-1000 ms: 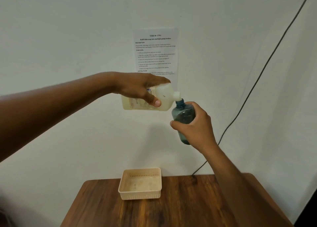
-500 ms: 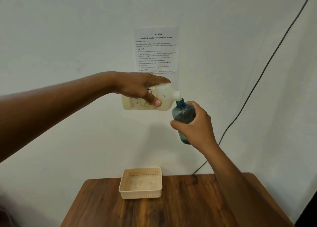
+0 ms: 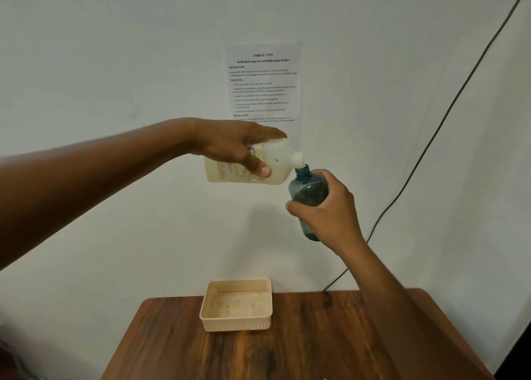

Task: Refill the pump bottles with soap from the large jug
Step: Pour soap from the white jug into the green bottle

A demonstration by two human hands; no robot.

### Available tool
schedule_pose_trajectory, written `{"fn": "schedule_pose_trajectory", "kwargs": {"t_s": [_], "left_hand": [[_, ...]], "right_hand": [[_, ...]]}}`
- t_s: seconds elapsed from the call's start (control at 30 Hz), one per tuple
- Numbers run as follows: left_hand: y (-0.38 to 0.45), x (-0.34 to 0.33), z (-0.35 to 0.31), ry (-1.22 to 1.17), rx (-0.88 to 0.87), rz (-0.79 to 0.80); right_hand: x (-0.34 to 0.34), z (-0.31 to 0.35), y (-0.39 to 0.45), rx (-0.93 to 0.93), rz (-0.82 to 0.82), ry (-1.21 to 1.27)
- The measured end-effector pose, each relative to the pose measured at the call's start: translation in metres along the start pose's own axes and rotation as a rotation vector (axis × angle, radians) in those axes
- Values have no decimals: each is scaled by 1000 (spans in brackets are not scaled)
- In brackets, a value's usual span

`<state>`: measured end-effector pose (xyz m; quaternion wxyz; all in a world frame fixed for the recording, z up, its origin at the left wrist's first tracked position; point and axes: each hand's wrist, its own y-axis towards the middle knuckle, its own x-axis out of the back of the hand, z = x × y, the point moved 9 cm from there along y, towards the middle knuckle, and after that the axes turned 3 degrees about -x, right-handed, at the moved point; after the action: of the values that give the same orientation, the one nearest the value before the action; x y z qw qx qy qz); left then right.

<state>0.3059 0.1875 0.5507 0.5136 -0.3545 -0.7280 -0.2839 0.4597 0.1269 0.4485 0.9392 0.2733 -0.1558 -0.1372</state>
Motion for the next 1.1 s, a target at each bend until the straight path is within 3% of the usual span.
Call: {"fn": "schedule_pose_trajectory", "kwargs": {"t_s": [0.7, 1.1], "left_hand": [[-11, -7, -1, -37, 17, -27], [-46, -64, 46, -323, 115, -167]], "right_hand": [[-8, -10, 0, -52, 8, 30], [-25, -20, -2, -103, 9, 105]]}}
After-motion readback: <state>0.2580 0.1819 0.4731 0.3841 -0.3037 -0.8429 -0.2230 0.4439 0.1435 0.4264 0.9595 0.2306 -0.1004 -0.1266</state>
